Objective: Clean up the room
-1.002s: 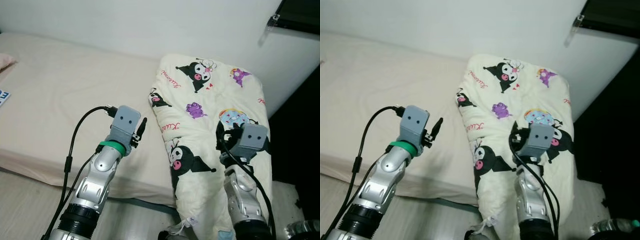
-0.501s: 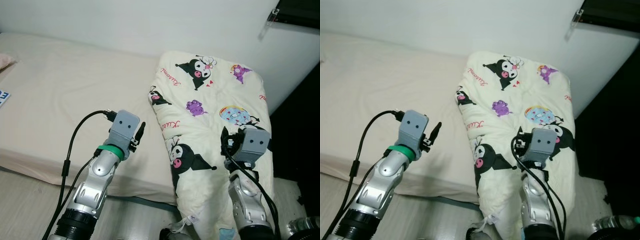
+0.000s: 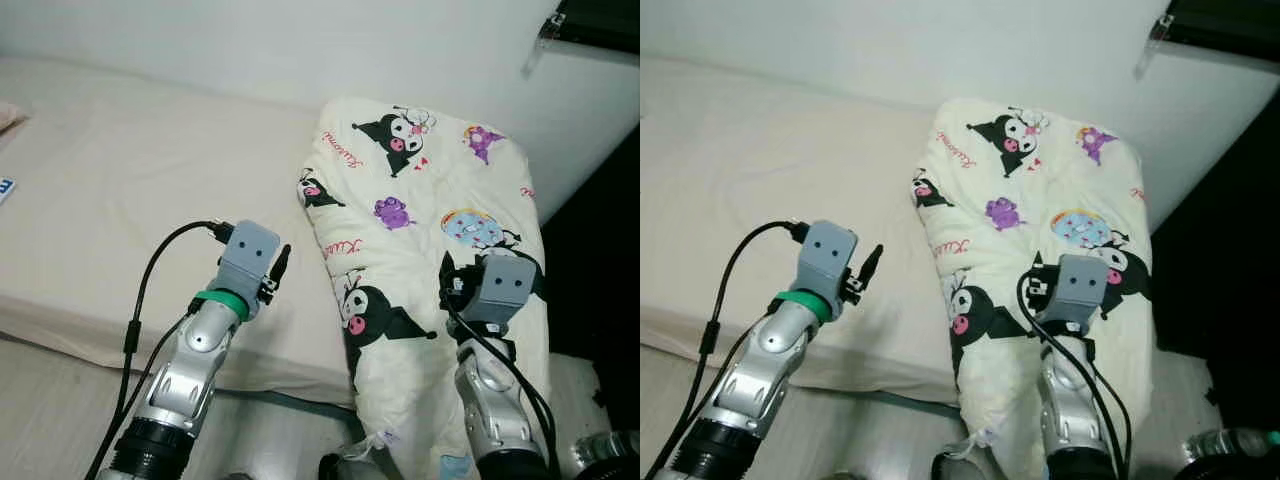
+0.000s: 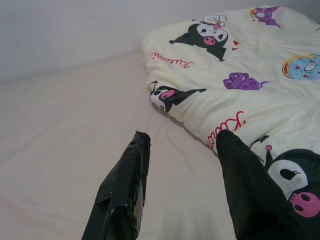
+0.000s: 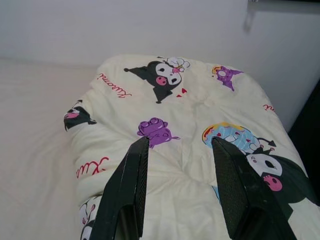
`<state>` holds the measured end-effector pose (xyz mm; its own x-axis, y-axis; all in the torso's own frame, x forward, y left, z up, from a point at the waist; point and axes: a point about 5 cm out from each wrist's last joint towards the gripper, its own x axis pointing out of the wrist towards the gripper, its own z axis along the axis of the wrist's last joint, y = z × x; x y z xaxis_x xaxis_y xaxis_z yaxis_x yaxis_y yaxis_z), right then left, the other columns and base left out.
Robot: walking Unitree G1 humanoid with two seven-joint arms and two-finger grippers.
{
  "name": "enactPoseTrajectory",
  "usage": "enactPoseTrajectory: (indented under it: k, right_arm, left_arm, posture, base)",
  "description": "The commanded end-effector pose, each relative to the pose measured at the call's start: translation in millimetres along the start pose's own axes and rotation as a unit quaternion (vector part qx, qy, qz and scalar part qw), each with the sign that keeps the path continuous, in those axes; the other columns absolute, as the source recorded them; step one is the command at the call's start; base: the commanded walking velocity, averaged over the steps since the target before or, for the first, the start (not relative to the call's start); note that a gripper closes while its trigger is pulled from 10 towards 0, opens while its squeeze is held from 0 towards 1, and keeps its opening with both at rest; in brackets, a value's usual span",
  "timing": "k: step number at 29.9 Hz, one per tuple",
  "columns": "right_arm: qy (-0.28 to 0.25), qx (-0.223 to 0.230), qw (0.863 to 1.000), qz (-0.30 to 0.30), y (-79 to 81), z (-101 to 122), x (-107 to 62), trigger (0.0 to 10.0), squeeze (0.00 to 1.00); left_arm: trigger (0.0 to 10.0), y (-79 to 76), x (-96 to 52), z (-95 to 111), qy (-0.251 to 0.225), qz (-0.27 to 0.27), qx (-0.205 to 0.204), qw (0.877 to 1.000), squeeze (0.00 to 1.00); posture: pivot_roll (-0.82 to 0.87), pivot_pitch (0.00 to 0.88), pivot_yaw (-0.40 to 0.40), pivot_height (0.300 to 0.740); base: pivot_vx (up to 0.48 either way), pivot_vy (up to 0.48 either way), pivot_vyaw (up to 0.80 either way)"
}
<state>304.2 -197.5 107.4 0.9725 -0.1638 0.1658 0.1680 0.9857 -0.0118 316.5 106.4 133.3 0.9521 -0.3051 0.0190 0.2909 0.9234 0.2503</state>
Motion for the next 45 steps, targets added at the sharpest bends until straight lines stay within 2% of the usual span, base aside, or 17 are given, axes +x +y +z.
enactPoseTrajectory:
  k: [1,17,21,24,28,30,31,32,34,35,37,38,39,41,42,43,45]
  right_arm:
    - [0.012,-0.004,1.000,-0.007,-3.5,-6,-4.5,10.0,0.00]
    - [0.011,-0.004,1.000,-0.008,-3.8,-4,-3.1,10.0,0.00]
    - [0.007,-0.001,1.000,-0.029,-10.6,-3,-2.7,10.0,0.00]
    - [-0.011,-0.006,0.996,-0.085,-31.3,4,-1.9,10.0,0.00]
    - [-0.024,-0.014,0.992,-0.122,-46.2,9,-2.2,10.0,0.00]
    - [-0.043,-0.036,0.981,-0.188,-78.0,18,-4.2,10.0,0.00]
    - [-0.043,-0.036,0.981,-0.188,-78.0,18,-4.2,10.0,0.00]
    - [-0.049,-0.042,0.975,-0.212,-89.7,21,-5.4,10.0,0.00]
    - [-0.022,-0.012,0.959,-0.283,-121.3,15,-11.3,10.0,0.00]
    - [-0.022,-0.012,0.959,-0.283,-121.3,15,-11.3,10.0,0.00]
    - [0.039,0.051,0.947,-0.315,-137.2,-7,-16.5,10.0,0.00]
    - [0.039,0.051,0.947,-0.315,-137.2,-7,-16.5,10.0,0.00]
    - [0.107,0.085,0.944,-0.301,-134.6,-28,-15.2,10.0,0.00]
    - [0.107,0.085,0.944,-0.301,-134.6,-28,-15.2,10.0,0.00]
    - [0.139,0.091,0.945,-0.284,-129.7,-36,-12.9,10.0,0.00]
    - [0.139,0.091,0.945,-0.284,-129.7,-36,-12.9,10.0,0.00]
    - [0.212,0.104,0.946,-0.222,-113.1,-52,-5.6,10.0,0.00]
  left_arm:
    - [10.0,-1.5,-1.4,-3,0.006,0.000,-0.002,1.000,0.00]
    - [10.0,-1.0,-0.1,-2,0.005,-0.001,-0.001,1.000,0.00]
    - [10.0,-0.8,0.3,-2,0.004,-0.002,0.000,1.000,0.00]
    - [10.0,-0.4,0.4,-2,0.004,-0.003,0.001,1.000,0.00]
    - [10.0,-0.2,0.4,-2,0.005,-0.004,0.001,1.000,0.00]
    - [10.0,0.0,0.6,-2,0.005,-0.006,0.002,1.000,0.00]
    - [10.0,0.0,0.6,-2,0.005,-0.006,0.002,1.000,0.00]
    - [10.0,0.1,0.7,-2,0.005,-0.006,0.003,1.000,0.00]
    - [10.0,-0.1,1.1,-1,0.004,-0.008,0.003,1.000,0.00]
    - [10.0,-0.1,1.1,-1,0.004,-0.008,0.003,1.000,0.00]
    - [10.0,0.0,1.3,-1,0.004,-0.008,0.003,1.000,0.00]
    - [10.0,0.0,1.3,-1,0.004,-0.008,0.003,1.000,0.00]
    - [10.0,0.3,0.9,0,0.004,-0.008,0.003,1.000,0.00]
    - [10.0,0.3,0.9,0,0.004,-0.008,0.003,1.000,0.00]
    - [10.0,0.4,0.3,0,0.004,-0.008,0.004,1.000,0.00]
    - [10.0,0.4,0.3,0,0.004,-0.008,0.004,1.000,0.00]
    - [10.0,0.5,-0.8,0,0.005,-0.009,0.005,1.000,0.00]
  posture:
    - [-0.11,0.111,0.029,0.645]
    - [-0.11,0.100,0.031,0.580]
    - [-0.11,0.099,0.035,0.576]
    - [-0.12,0.098,0.038,0.576]
    - [-0.12,0.099,0.041,0.576]
    - [-0.12,0.101,0.044,0.576]
    - [-0.12,0.101,0.044,0.576]
    - [-0.12,0.101,0.045,0.576]
    - [-0.12,0.102,0.045,0.576]
    - [-0.12,0.102,0.045,0.576]
    - [-0.11,0.115,0.051,0.576]
    - [-0.11,0.115,0.051,0.576]
    - [-0.10,0.120,0.054,0.576]
    - [-0.10,0.120,0.054,0.576]
    - [-0.10,0.124,0.056,0.576]
    - [-0.10,0.124,0.056,0.576]
    - [-0.09,0.130,0.057,0.576]
  base:
    - [0.000,0.000,0.00]
    - [0.000,0.000,0.00]
    - [0.000,0.000,0.00]
    - [0.000,0.000,0.00]
    - [0.000,0.000,0.00]
    - [0.000,0.000,0.00]
    - [0.000,0.000,0.00]
    - [0.000,0.000,0.00]
    - [0.000,0.000,0.00]
    - [0.000,0.000,0.00]
    - [0.000,0.000,0.00]
    - [0.000,0.000,0.00]
    - [0.000,0.000,0.00]
    - [0.000,0.000,0.00]
    - [0.000,0.000,0.00]
    - [0.000,0.000,0.00]
    - [0.000,0.000,0.00]
